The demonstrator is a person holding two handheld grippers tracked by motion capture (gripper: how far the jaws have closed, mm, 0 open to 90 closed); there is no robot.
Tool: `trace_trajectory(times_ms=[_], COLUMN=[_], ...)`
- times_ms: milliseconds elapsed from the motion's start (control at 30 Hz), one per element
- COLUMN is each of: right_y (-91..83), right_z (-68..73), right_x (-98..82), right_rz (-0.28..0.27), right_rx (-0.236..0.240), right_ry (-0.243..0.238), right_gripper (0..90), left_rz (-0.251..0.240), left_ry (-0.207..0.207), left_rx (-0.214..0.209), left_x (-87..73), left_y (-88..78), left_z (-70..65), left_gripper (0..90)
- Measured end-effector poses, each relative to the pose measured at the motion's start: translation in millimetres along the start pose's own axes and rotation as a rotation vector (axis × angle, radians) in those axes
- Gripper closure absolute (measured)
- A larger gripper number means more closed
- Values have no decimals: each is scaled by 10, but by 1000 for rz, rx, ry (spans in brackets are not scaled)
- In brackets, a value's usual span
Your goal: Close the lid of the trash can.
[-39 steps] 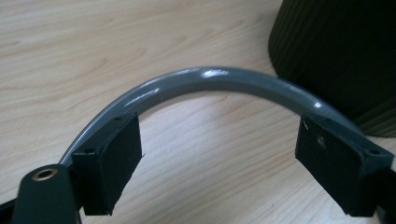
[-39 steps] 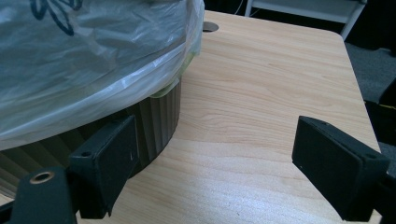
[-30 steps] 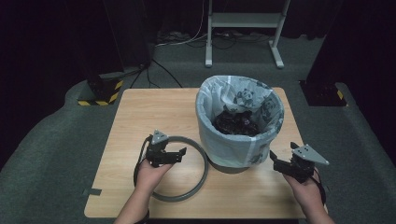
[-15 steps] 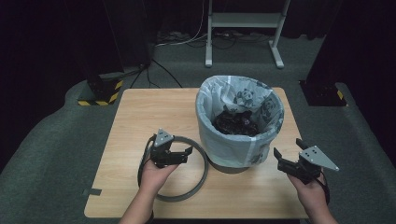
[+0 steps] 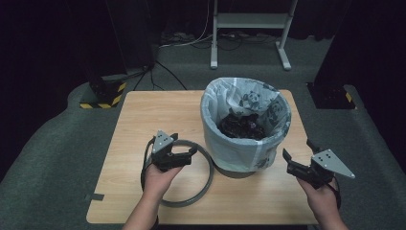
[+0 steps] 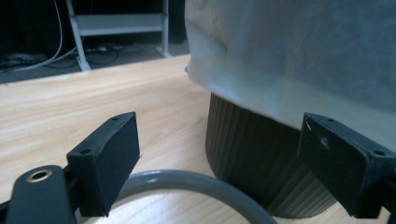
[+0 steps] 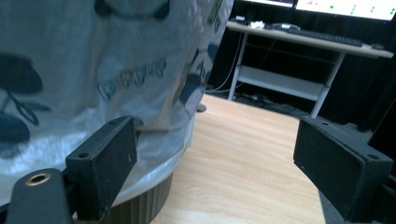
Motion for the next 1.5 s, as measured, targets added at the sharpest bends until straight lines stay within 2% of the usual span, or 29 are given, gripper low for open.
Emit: trace_trajectory(times_ms=[300, 467, 600, 867, 933, 967, 1100, 1267, 1300, 1367, 1500], right_y=[-108, -125, -143, -252, -282, -293, -295, -200, -177, -118, -1], right_z=[2, 37, 40, 3, 4, 6, -4, -26, -36, -48, -27], right_x=[230, 318, 397, 642, 723, 764, 948, 1154, 1181, 1215, 1210], right_rz=[-72, -92, -109, -172, -193, -199, -232, -251, -255, -246, -211], right_rx=[-4, -2, -7, -24, -25, -21, -7, -5, -25, -52, -41], right_ry=[-15, -19, -27, -22, -24, -24, -7, 22, 16, 20, 52], right_gripper=[133, 133, 133, 129, 128, 128, 129, 125, 125, 114, 107], left_rz=[-132, -154, -200, -277, -298, -309, -331, -289, -285, -274, -256], left_ry=[8, 11, 12, 36, 48, 52, 18, 42, 36, 18, -66], left_rx=[1, -2, -6, -20, -10, -8, -19, 29, 40, 49, 37], left_x=[202, 257, 335, 510, 590, 641, 837, 1009, 1031, 1044, 1039], left_y=[-173, -252, -323, -393, -395, -391, -302, -58, -5, 61, 179], left_z=[-66, -97, -146, -350, -402, -423, -501, -553, -550, -531, -495], left_gripper=[127, 127, 126, 136, 142, 142, 148, 181, 192, 226, 303])
Point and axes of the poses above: each handheld gripper's, and its own axes: y roughly forward along the jaws, x roughly out of its top, z roughly to its left, the point moved 6 cm from there along y, roughly forward along the jaws, and after that the axes turned 6 degrees about -y, right-handed, at the moved point
